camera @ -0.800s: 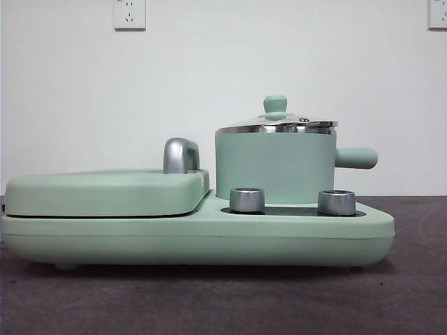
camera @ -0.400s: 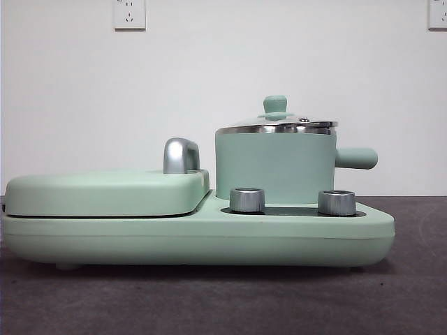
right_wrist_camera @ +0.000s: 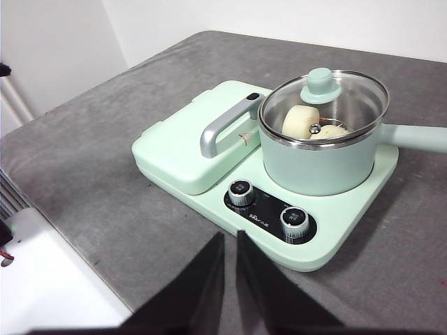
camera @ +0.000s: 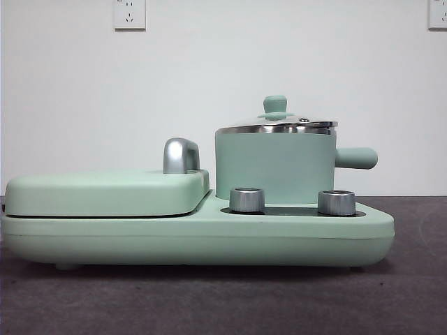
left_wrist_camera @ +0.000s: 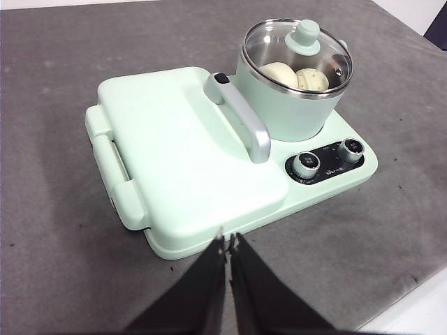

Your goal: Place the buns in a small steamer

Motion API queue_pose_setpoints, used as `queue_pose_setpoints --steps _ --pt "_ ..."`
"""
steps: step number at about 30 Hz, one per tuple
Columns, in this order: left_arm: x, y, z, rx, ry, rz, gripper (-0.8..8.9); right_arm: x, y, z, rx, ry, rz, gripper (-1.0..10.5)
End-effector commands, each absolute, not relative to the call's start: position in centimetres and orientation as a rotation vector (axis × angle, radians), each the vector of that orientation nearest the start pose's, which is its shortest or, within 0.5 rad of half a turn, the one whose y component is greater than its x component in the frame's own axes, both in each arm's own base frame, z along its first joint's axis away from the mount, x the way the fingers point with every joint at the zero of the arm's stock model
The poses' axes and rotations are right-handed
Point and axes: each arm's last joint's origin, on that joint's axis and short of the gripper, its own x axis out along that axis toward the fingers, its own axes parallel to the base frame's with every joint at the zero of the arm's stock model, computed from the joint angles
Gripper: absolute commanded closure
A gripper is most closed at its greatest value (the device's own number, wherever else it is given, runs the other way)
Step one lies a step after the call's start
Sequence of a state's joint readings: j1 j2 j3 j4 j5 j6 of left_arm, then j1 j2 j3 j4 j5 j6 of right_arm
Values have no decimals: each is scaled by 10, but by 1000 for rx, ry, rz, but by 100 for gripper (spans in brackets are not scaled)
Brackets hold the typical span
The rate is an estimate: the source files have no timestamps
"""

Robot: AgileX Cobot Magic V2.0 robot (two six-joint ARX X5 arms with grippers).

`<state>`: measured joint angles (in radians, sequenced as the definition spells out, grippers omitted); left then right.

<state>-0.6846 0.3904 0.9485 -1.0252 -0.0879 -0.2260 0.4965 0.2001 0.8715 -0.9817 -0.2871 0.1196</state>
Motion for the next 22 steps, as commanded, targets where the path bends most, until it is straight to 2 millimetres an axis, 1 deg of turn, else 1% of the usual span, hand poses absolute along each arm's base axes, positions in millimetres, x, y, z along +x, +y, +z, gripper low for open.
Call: queue_pose_setpoints --steps 1,6,9,11,15,18,22 --pt "30 -22 344 -46 485 -536 801 1 10 329 79 344 765 923" --pt "30 -22 344 -47 482 -536 801 1 10 329 79 344 765 923" --pt "32 -22 341 -50 480 -526 801 1 10 329 79 344 765 923" --pt "34 -22 336 -57 485 -486 801 1 10 329 79 344 765 923" --pt "44 -21 315 -69 469 -351 801 1 10 329 79 344 765 923" --pt "51 -17 294 -2 381 -251 798 1 10 329 79 344 765 923" --pt "62 -12 260 -44 261 -118 797 1 10 329 79 344 765 923"
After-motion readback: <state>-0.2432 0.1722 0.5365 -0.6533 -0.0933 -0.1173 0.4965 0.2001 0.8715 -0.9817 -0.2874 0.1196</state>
